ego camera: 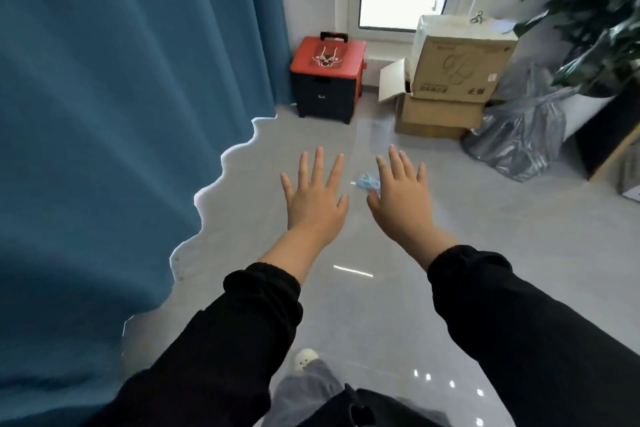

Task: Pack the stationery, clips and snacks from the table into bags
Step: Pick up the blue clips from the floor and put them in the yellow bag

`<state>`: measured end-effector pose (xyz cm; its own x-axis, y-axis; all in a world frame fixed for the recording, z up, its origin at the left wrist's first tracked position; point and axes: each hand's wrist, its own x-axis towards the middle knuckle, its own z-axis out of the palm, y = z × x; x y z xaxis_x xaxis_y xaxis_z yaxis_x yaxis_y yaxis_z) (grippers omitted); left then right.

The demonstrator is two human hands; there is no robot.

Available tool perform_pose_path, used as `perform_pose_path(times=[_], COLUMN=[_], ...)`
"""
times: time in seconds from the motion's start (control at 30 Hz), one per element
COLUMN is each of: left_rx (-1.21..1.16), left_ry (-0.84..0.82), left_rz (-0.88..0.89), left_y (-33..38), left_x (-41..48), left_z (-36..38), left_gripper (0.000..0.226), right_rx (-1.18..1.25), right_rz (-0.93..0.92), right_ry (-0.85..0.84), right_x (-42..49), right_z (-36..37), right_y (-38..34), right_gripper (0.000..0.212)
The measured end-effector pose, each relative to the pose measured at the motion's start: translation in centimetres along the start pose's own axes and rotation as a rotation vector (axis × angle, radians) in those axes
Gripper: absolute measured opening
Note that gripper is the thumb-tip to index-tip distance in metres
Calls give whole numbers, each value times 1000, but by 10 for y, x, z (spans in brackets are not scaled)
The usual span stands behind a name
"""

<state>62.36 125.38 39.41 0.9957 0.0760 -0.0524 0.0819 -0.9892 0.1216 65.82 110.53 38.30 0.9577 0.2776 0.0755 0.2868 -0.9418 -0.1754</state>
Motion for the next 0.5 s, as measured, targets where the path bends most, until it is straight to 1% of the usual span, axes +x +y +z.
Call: perform_pose_path(times=[0.07,0.17,0.27,0.33,0.4,0.5], left_rx=[23,-2,-24,-29,-29,-112], left_ry=[6,14,-8,-26,-57,-131], left_rz=[41,83,99,105,70,-72], left_y=[-4,-2,6,13,23,44], left_x=[38,120,202,262,322,406], left_z=[-6,-1,21,45,76,124], left_gripper=[66,68,69,70,70,69], right_rx=[3,30,54,54,46,81], right_rz=[34,93,164,176,181,216], right_ry=[8,33,5,-35,-93,-201], right_x=[34,103,167,216,270,351], right_z=[1,13,42,70,100,145], right_y=[3,28,66,97,129,178], right_gripper=[58,57,57,59,60,62])
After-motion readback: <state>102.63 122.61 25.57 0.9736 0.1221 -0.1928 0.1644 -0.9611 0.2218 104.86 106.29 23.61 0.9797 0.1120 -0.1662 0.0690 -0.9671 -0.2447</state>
